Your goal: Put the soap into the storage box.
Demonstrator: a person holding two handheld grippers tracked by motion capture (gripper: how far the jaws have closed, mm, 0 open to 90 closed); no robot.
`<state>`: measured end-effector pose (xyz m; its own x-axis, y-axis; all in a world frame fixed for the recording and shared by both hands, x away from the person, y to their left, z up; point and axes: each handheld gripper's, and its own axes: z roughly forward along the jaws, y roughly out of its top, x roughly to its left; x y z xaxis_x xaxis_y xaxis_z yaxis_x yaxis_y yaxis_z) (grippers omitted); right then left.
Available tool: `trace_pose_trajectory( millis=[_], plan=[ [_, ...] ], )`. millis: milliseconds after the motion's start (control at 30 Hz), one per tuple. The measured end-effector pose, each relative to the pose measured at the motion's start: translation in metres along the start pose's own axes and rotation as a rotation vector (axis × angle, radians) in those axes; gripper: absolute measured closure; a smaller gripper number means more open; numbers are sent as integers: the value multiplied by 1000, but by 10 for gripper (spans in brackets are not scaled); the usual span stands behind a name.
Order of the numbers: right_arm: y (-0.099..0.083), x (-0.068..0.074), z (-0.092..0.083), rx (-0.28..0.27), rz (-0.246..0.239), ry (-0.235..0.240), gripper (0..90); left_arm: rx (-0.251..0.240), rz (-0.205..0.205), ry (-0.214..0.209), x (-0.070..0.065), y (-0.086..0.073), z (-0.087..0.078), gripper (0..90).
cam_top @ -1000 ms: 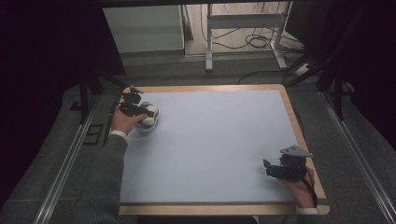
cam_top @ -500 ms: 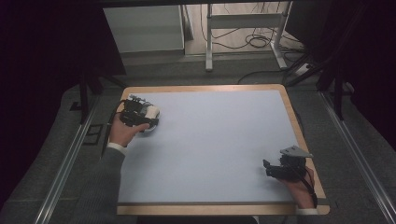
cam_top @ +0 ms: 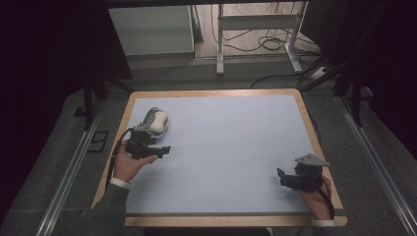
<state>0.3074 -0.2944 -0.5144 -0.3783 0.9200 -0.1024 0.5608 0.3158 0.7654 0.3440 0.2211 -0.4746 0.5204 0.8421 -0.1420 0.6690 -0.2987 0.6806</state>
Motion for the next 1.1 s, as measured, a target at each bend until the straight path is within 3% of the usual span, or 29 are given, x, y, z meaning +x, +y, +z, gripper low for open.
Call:
trace_pose_trajectory(
  millis=[33,200,400,567,800,1100],
  plan=[
    [0,0,0,1,-1,0,76,-6,-5,-7,-3,-11,0,273],
    [0,1,1,5,-4,-1,76,-12,5,-14,-12,-27,1,271],
    [0,2,1,4,-5,0,76,-42,-7,-60,-27,-45,1,266],
    [0,2,1,3,-8,-1,76,-21,6,-61,-35,-52,6,260],
    [1,4,0,-5,-15,-2,76,-3,10,-73,-37,-59,14,253],
    [1,7,1,-8,-27,0,76,-52,-28,-73,-33,-59,2,262]
  ],
)
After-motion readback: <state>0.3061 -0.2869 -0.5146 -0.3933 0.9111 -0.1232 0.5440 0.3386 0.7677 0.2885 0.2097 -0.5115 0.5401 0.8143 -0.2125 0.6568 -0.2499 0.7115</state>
